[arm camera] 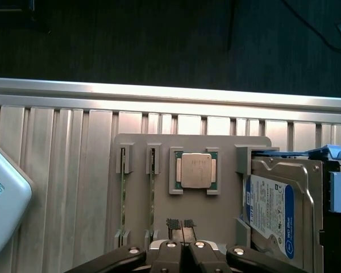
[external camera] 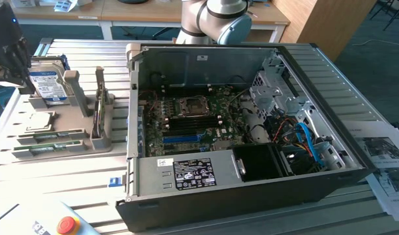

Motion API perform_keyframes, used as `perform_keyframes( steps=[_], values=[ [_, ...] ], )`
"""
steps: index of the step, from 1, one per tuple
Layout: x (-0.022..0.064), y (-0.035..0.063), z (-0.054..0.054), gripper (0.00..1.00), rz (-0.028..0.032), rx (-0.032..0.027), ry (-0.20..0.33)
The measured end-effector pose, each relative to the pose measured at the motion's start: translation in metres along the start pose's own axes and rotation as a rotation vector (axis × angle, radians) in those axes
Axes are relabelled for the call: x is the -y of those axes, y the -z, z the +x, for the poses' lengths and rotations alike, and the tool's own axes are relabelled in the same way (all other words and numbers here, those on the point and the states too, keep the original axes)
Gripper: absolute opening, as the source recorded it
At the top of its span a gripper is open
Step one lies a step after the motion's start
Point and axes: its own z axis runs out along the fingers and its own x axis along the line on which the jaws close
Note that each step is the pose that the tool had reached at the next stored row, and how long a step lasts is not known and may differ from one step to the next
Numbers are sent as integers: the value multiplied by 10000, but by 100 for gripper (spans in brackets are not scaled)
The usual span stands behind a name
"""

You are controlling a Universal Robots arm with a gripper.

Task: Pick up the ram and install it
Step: 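Pick up the ram and move it above insertion slot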

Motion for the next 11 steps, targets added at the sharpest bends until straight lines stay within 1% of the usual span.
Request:
perform_keyframes(
  steps=[5,11],
  values=[
    [0,-3,6,10,4,2,1],
    [-3,0,115,10,2,1,0]
  ],
)
